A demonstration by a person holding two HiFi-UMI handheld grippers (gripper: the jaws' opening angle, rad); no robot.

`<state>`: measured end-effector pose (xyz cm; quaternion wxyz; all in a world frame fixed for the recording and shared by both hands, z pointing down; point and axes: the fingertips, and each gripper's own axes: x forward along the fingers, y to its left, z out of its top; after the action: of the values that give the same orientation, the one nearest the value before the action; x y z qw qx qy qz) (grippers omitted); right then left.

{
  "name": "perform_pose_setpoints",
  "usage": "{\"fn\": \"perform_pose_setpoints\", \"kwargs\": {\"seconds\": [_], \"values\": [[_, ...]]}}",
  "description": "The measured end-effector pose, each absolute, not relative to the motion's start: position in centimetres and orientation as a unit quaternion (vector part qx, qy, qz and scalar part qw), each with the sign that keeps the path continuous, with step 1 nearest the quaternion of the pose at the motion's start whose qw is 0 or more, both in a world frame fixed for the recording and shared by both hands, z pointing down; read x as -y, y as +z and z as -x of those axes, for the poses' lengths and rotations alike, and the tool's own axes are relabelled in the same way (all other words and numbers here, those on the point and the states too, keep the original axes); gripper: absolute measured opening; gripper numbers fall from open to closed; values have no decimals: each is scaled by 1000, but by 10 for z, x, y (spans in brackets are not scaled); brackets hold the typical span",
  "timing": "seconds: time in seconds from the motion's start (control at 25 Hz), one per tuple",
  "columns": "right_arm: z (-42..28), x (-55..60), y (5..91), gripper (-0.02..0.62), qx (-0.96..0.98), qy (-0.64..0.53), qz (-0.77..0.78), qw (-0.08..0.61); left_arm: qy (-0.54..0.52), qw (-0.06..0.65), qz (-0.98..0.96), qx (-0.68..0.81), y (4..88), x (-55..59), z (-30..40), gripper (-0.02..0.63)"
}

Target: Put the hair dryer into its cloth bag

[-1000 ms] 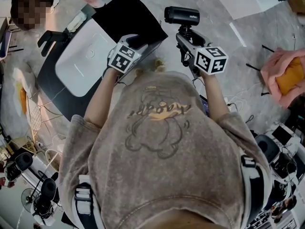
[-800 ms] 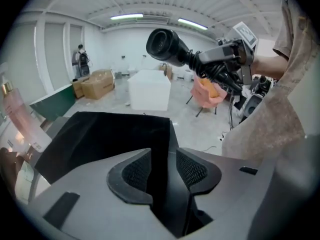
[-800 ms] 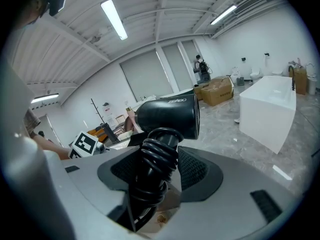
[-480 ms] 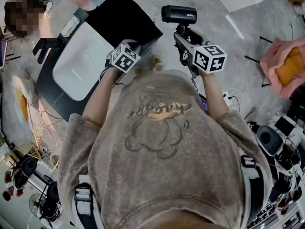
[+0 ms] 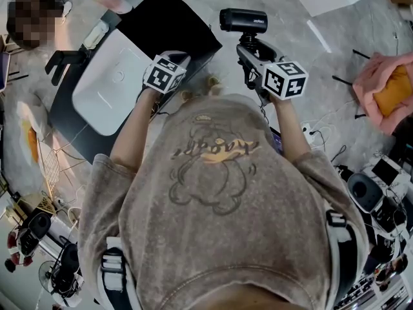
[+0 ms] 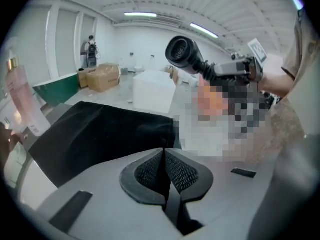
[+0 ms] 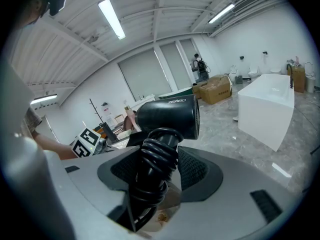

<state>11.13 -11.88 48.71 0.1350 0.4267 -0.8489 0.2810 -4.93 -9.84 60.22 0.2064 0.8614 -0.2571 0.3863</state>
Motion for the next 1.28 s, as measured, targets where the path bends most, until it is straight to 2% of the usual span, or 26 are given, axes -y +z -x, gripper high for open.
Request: {"fn": "perform_pose_setpoints", "kwargs": {"seconds": [0.44,1.0,1.28], "values": [[-110,113,486,233,863,266,-397,161,247,311,-872,287,549,138,51,28],[-101,79,506,233,879,246,-324,247,143,358,-873,297,502,169,40,26],[-80,56,528,233,888,236,-259,299,140,366,-871,296,500,167,38,26]]}}
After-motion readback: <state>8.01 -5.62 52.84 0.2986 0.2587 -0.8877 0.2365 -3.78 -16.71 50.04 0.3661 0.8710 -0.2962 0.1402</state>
